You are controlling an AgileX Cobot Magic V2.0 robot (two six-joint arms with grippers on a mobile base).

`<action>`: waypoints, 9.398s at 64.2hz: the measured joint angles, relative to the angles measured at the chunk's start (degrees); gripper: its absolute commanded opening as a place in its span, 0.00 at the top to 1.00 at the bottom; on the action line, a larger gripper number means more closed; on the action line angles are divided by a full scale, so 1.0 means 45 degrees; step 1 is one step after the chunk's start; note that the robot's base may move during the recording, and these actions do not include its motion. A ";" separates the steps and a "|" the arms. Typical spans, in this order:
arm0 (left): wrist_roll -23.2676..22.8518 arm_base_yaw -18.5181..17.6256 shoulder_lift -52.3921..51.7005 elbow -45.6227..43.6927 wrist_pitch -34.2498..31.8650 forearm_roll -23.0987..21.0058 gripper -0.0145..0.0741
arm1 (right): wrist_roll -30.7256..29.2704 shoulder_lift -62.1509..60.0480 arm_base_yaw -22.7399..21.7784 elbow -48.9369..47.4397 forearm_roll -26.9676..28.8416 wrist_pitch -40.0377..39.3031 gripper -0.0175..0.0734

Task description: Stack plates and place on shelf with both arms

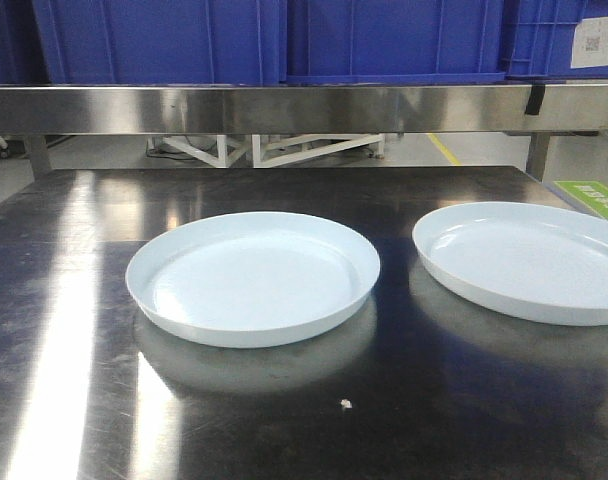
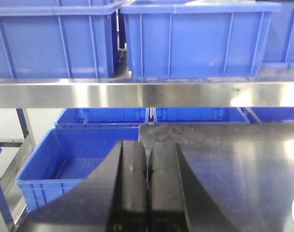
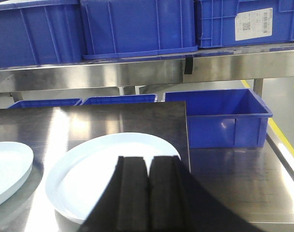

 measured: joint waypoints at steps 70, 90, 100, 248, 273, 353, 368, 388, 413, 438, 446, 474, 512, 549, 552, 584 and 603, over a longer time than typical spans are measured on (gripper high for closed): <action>-0.0020 0.0000 0.0000 0.0000 -0.0026 -0.0028 0.74 | 0.0081 0.0000 0.0000 0.0000 0.0024 -0.2561 0.77; -0.0020 0.0000 0.0000 0.0000 -0.0026 -0.0028 0.74 | 0.0111 0.0000 0.0000 -0.0042 0.0046 -0.1518 0.77; -0.0020 0.0000 0.0000 0.0000 -0.0026 -0.0028 0.74 | 0.0111 0.0000 0.0000 -0.0842 0.0023 0.0381 0.77; -0.0020 0.0000 0.0000 0.0000 -0.0026 -0.0028 0.74 | 0.0191 2.1660 -0.3576 -1.4500 0.1967 1.0681 0.45; -0.0020 0.0000 0.0000 0.0000 -0.0026 -0.0028 0.74 | 0.0191 2.1912 -0.3576 -1.4500 0.1950 1.0269 0.45; -0.0020 0.0000 0.0000 0.0000 -0.0026 -0.0028 0.74 | 0.0191 2.2295 -0.3141 -1.4580 0.1815 0.9858 0.73; -0.0020 0.0000 0.0000 0.0000 -0.0026 -0.0028 0.74 | 0.0191 2.2047 -0.3141 -1.4580 0.1843 0.9935 0.78; -0.0020 0.0000 0.0000 0.0000 -0.0026 -0.0028 0.74 | 0.0191 2.1009 -0.3141 -1.4580 0.1748 1.0135 0.78; -0.0020 0.0000 0.0000 0.0000 -0.0026 -0.0028 0.74 | 0.0191 1.9662 -0.1826 -1.4580 0.2794 1.0460 0.78; -0.0020 0.0000 0.0000 0.0000 -0.0026 -0.0028 0.74 | 0.2062 2.0122 0.1993 -1.4580 0.3269 0.9051 0.77; -0.0020 0.0000 0.0000 0.0000 -0.0026 -0.0028 0.74 | 0.2388 2.0912 0.2843 -1.4580 0.3294 0.8444 0.77; -0.0020 0.0000 0.0000 0.0000 -0.0026 -0.0028 0.74 | 0.2845 2.1534 0.3932 -1.4558 0.3367 0.7114 0.77; -0.0020 0.0000 0.0000 0.0000 -0.0026 -0.0028 0.74 | 0.2845 2.2002 0.4145 -1.4558 0.3398 0.6978 0.77; -0.0020 0.0000 0.0000 0.0000 -0.0026 -0.0028 0.74 | 0.2845 2.1556 0.4145 -1.4558 0.3398 0.6875 0.49; -0.0020 0.0000 0.0000 0.0000 -0.0026 -0.0028 0.74 | 0.2845 2.1404 0.4145 -1.4558 0.3398 0.6853 0.49; -0.0020 0.0000 0.0000 0.0000 -0.0026 -0.0028 0.74 | 0.2864 2.1757 0.4145 -1.4558 0.2973 0.6997 0.46; -0.0020 0.0000 0.0000 0.0000 -0.0026 -0.0028 0.74 | 0.2864 2.1940 0.4145 -1.4558 0.2797 0.6947 0.38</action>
